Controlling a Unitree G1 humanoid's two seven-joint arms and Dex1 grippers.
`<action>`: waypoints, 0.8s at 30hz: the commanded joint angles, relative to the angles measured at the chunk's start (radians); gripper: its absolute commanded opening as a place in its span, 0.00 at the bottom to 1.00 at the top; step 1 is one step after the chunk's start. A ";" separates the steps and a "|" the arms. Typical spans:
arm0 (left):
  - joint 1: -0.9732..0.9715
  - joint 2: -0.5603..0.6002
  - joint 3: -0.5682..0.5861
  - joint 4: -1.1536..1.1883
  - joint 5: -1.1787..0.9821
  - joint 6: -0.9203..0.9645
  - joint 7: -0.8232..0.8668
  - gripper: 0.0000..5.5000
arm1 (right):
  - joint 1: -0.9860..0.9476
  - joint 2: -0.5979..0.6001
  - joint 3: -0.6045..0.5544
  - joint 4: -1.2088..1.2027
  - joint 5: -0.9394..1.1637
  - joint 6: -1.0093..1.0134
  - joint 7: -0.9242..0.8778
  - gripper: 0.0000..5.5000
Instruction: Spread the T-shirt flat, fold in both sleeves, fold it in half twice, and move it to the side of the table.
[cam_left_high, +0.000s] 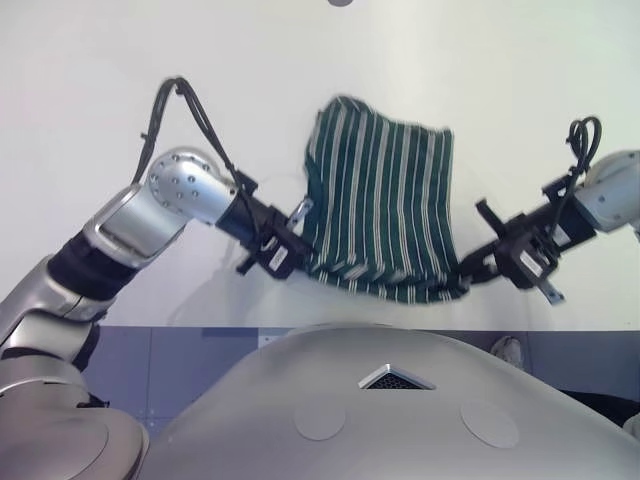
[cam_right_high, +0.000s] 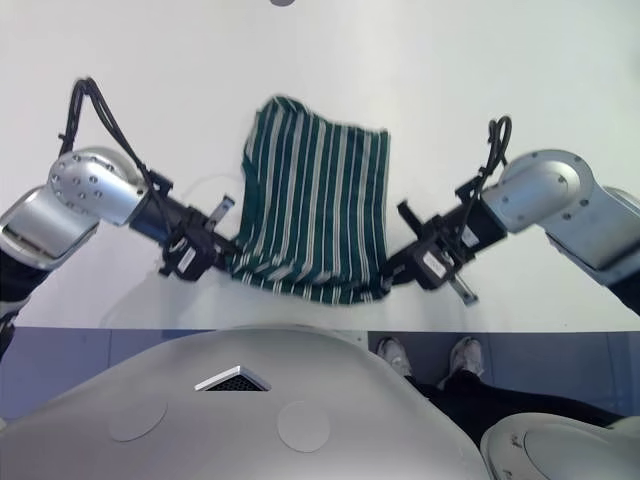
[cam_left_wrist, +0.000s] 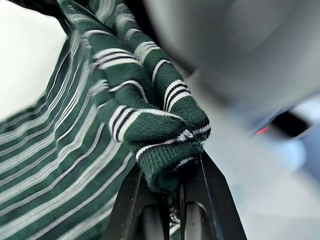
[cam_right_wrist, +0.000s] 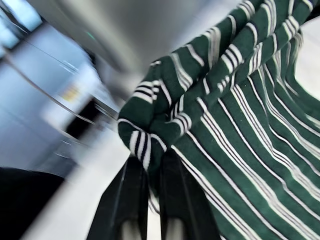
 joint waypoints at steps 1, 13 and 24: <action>0.032 0.105 0.040 -0.117 -0.088 0.173 -0.061 0.00 | 0.050 -0.046 -0.098 -0.095 0.070 0.155 0.049 0.01; -0.203 -0.188 0.137 0.210 -0.232 0.490 -0.047 0.00 | 0.366 0.079 -0.337 0.137 -0.021 0.216 -0.011 0.01; -0.238 -0.429 0.177 0.551 -0.124 0.459 0.080 0.00 | 0.302 0.324 -0.475 0.328 -0.042 0.386 -0.094 0.01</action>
